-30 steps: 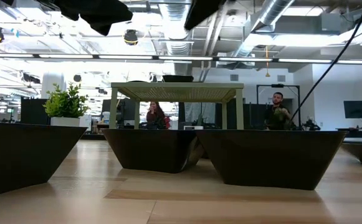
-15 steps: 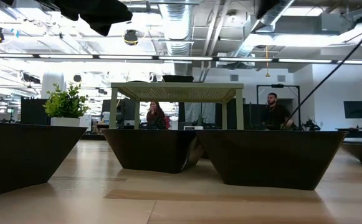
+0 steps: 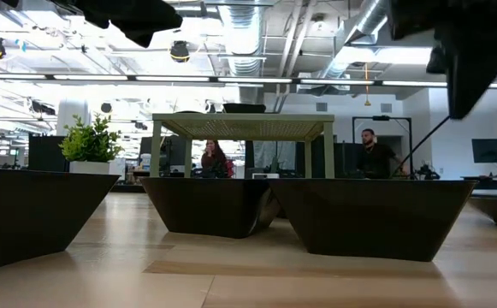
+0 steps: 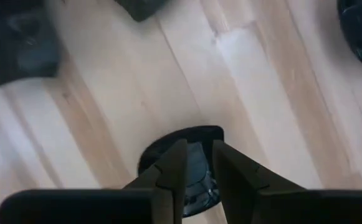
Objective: Pick & Place Mini shaped plates
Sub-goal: Stack the distorted square plate on top of the other distorted square plate on the shelf
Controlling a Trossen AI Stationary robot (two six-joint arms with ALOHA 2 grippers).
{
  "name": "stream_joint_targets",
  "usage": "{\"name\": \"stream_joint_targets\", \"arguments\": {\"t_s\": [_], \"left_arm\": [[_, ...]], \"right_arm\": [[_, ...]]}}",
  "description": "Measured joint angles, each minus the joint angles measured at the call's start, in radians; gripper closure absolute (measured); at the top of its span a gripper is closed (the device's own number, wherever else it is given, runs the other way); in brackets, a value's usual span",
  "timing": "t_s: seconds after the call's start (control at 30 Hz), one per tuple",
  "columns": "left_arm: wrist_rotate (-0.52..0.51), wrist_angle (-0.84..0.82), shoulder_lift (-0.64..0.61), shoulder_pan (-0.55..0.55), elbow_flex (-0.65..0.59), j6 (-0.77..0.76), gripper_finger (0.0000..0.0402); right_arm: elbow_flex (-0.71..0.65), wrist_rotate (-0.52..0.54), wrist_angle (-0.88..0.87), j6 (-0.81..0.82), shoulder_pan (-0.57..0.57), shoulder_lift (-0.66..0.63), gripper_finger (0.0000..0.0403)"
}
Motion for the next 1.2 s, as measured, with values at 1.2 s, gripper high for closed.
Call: {"name": "stream_joint_targets", "arguments": {"t_s": [1.2], "left_arm": [[0.0, 0.029, 0.0, 0.003, 0.0, 0.046, 0.0316]], "right_arm": [[0.077, -0.422, 0.749, -0.297, -0.04, 0.328, 0.0331]]}}
